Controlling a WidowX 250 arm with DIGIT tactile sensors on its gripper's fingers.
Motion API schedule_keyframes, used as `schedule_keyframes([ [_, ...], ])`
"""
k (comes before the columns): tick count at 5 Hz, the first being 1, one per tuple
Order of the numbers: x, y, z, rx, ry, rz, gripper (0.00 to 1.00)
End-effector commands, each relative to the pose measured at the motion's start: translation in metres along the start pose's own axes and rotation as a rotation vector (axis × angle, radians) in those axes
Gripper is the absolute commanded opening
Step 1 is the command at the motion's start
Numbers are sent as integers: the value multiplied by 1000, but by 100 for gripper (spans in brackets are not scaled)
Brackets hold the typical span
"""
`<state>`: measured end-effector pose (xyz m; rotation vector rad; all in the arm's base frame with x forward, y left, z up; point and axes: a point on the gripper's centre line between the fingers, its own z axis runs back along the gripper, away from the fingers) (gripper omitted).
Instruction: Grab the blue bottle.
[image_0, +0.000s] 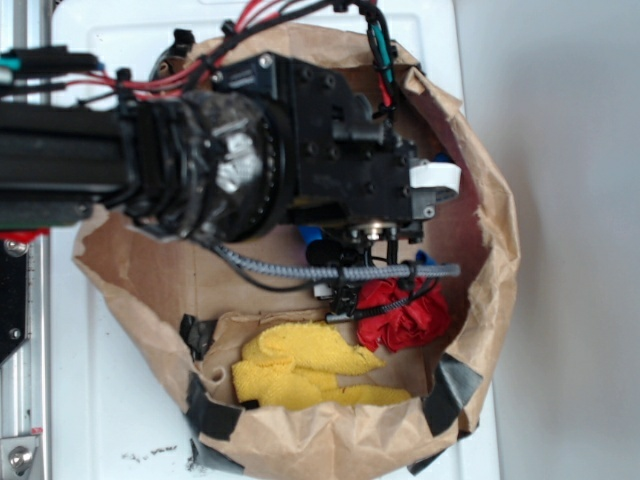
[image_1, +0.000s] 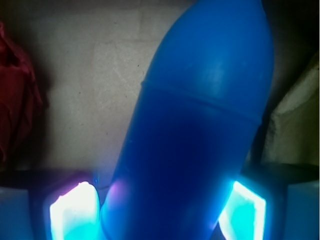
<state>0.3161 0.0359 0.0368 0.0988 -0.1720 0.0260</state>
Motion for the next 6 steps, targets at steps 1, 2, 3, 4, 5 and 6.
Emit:
schedule_keyframes([
  [1, 22, -6, 15, 5, -103, 30, 0],
  [2, 23, -3, 15, 14, -119, 41, 0],
  [3, 20, 4, 35, 1, -148, 61, 0],
  [4, 1, 18, 84, -61, -122, 17, 0],
  [5, -10, 29, 116, -20, -94, 40, 0],
  [6, -23, 45, 152, -17, -60, 15, 0],
])
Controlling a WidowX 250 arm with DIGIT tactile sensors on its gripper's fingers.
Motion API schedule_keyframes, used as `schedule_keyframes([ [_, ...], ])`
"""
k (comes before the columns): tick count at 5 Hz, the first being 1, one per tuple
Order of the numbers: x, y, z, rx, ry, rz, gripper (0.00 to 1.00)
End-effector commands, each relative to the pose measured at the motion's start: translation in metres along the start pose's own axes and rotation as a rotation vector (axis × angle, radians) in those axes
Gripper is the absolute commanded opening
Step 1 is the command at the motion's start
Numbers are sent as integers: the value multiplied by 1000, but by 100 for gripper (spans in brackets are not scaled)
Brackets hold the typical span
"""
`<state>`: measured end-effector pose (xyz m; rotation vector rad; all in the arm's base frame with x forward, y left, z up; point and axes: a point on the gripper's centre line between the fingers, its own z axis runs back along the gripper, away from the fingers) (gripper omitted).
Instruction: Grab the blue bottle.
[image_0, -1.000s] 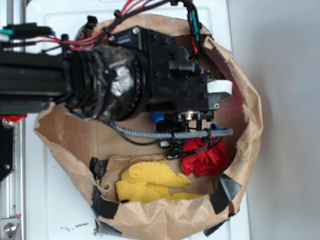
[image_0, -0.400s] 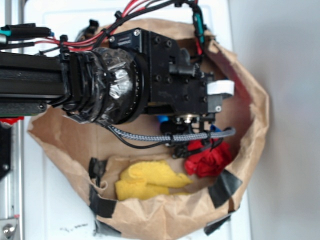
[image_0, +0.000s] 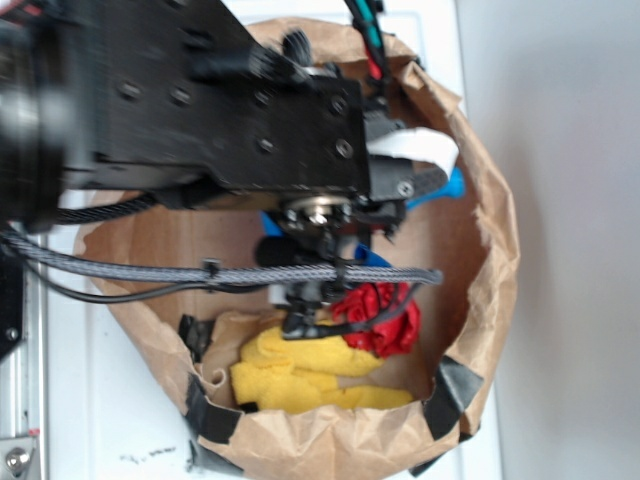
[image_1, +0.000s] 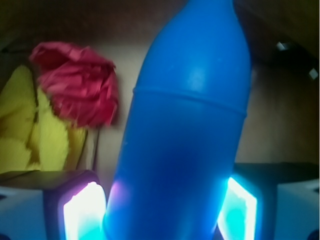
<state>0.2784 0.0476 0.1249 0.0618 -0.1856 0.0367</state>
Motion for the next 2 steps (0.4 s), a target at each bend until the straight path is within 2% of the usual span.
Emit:
schedule_keyframes([
  [1, -3, 23, 76, 43, -58, 23, 0],
  [2, -2, 21, 76, 56, -68, 45, 0],
])
